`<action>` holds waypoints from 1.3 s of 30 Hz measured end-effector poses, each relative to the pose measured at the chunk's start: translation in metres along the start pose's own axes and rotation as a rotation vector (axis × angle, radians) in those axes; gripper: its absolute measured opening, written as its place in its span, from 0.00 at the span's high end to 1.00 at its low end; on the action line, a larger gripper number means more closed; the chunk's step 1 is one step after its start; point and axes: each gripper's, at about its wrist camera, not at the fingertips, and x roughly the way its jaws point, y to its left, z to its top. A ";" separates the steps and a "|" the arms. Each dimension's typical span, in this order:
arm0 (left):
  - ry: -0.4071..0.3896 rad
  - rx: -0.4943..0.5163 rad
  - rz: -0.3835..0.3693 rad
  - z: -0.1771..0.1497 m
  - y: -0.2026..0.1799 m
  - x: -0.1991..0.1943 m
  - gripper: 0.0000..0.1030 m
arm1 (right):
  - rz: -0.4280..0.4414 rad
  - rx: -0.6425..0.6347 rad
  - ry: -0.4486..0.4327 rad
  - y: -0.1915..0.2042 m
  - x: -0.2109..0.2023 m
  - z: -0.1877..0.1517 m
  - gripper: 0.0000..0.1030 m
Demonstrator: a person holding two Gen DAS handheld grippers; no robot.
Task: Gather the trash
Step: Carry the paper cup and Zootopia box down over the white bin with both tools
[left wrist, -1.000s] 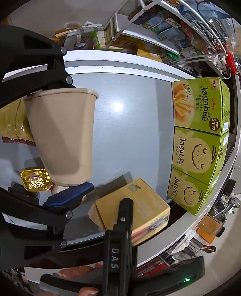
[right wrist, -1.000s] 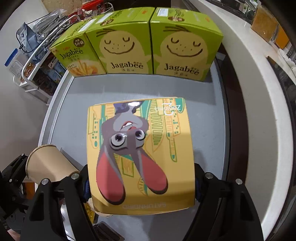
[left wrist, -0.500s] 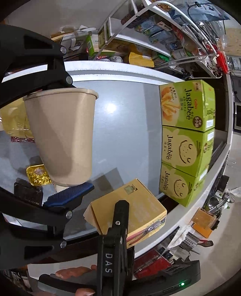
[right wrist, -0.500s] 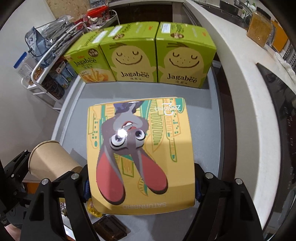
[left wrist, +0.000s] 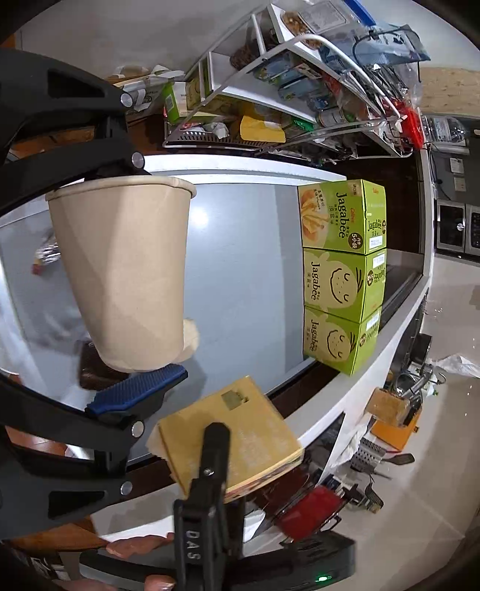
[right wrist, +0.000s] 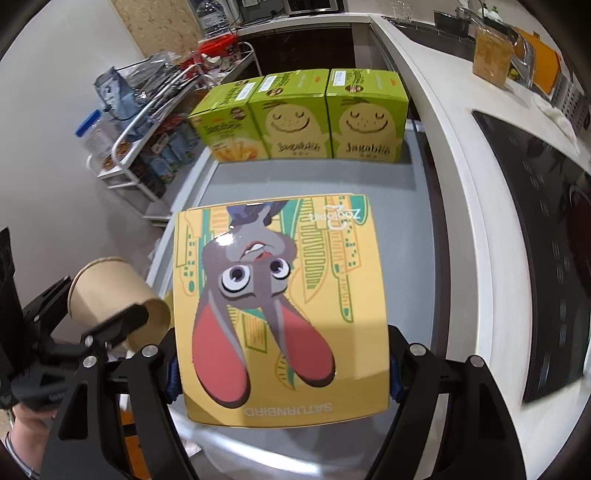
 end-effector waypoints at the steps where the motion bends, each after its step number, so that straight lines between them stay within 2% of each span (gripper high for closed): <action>1: -0.002 0.000 -0.003 -0.004 -0.001 -0.005 0.24 | 0.012 0.001 0.002 0.001 -0.004 -0.009 0.27; 13: -0.009 0.010 -0.021 -0.056 -0.013 -0.061 0.24 | 0.098 0.012 0.050 0.025 -0.043 -0.101 0.27; 19: 0.030 0.021 -0.034 -0.089 -0.021 -0.076 0.24 | 0.132 0.044 0.118 0.032 -0.045 -0.146 0.27; 29: 0.142 0.029 -0.050 -0.148 -0.031 -0.074 0.24 | 0.111 0.063 0.251 0.035 -0.026 -0.211 0.27; 39: 0.257 0.083 -0.024 -0.197 -0.038 -0.052 0.24 | 0.070 0.063 0.335 0.035 0.008 -0.254 0.27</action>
